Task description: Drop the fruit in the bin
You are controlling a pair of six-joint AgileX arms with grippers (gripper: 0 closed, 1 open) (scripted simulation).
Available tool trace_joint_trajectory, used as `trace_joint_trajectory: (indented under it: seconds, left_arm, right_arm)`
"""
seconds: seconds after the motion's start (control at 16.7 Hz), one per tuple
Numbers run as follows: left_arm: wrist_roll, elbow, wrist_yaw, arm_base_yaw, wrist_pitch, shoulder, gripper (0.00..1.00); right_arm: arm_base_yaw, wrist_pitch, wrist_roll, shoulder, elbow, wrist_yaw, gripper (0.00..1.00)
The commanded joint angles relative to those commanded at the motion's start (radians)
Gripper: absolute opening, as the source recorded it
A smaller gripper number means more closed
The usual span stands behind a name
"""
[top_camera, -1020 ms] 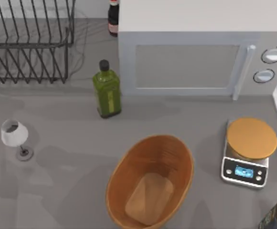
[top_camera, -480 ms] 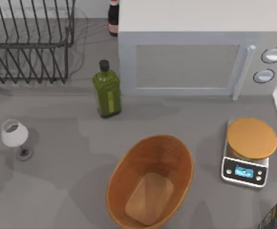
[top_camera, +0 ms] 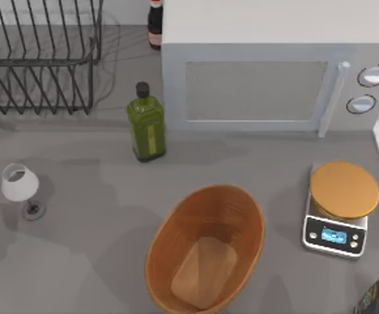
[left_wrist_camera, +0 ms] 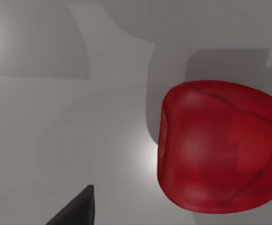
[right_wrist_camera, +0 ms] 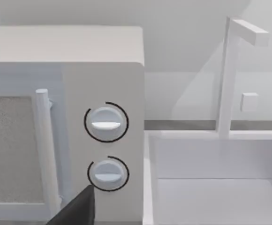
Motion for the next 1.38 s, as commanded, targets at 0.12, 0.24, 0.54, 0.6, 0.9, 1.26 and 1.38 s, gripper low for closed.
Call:
trace_joint_trajectory:
  seconds: [0.12, 0.24, 0.54, 0.6, 0.9, 1.26, 1.38]
  left_arm:
    - [-0.008, -0.030, -0.001, -0.002, 0.059, 0.047, 1.00]
    - [-0.012, -0.062, -0.001, -0.007, 0.146, 0.106, 1.00]
    - [-0.002, -0.115, 0.002, -0.004, 0.237, 0.117, 1.00]
    - [-0.002, -0.115, 0.002, -0.004, 0.237, 0.117, 1.00]
    - [-0.002, -0.115, 0.002, -0.004, 0.237, 0.117, 0.77]
    - [-0.002, -0.115, 0.002, -0.004, 0.237, 0.117, 0.32]
    - [-0.002, -0.115, 0.002, -0.004, 0.237, 0.117, 0.17]
  right_arm:
    - [0.000, 0.000, 0.000, 0.000, 0.000, 0.000, 1.00]
    - [0.000, 0.000, 0.000, 0.000, 0.000, 0.000, 1.00]
    - [0.000, 0.000, 0.000, 0.000, 0.000, 0.000, 1.00]
    - [0.000, 0.000, 0.000, 0.000, 0.000, 0.000, 1.00]
    - [0.000, 0.000, 0.000, 0.000, 0.000, 0.000, 1.00]
    - [0.000, 0.000, 0.000, 0.000, 0.000, 0.000, 1.00]
    - [0.000, 0.000, 0.000, 0.000, 0.000, 0.000, 1.00]
